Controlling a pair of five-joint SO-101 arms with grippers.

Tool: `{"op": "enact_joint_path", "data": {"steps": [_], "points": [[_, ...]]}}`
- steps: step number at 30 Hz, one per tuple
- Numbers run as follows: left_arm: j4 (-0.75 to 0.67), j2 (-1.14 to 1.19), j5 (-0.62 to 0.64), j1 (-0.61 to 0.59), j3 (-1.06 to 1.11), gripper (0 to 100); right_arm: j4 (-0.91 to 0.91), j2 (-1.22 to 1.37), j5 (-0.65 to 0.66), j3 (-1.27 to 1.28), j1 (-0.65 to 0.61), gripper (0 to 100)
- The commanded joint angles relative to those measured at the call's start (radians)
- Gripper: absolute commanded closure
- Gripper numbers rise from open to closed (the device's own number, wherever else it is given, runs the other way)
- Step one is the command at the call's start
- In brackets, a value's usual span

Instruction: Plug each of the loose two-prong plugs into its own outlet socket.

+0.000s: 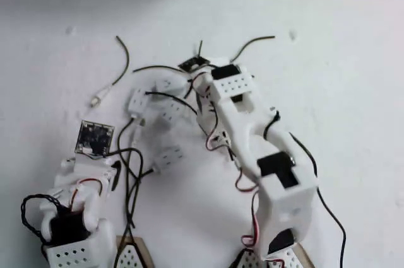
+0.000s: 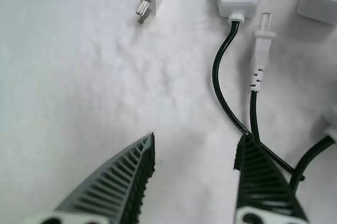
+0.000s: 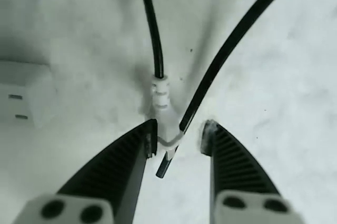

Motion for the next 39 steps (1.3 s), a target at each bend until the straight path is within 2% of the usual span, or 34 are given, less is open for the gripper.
{"op": "enact_joint_path", "data": {"steps": [1,4,9,16,20,27,39], "points": [[0.005,-0.008,-0.002,-0.01,-0.005,75,0.027,0.042,0.011,-0.075,0.013,85.8],[0.005,-0.008,-0.002,-0.01,-0.005,75,0.028,0.071,0.012,-0.081,-0.007,86.8],[0.005,-0.008,-0.002,-0.01,-0.005,75,0.033,0.07,0.012,-0.081,-0.064,96.2],[0.005,-0.008,-0.002,-0.01,-0.005,75,0.127,0.074,0.009,-0.083,-0.13,92.0],[0.005,-0.008,-0.002,-0.01,-0.005,75,0.127,0.07,0.011,-0.084,-0.13,98.5],[0.005,-0.008,-0.002,-0.01,-0.005,75,0.186,0.079,0.006,-0.083,-0.13,87.4],[0.005,-0.008,-0.002,-0.01,-0.005,75,0.186,0.156,-0.025,-0.089,-0.153,87.2]]}}
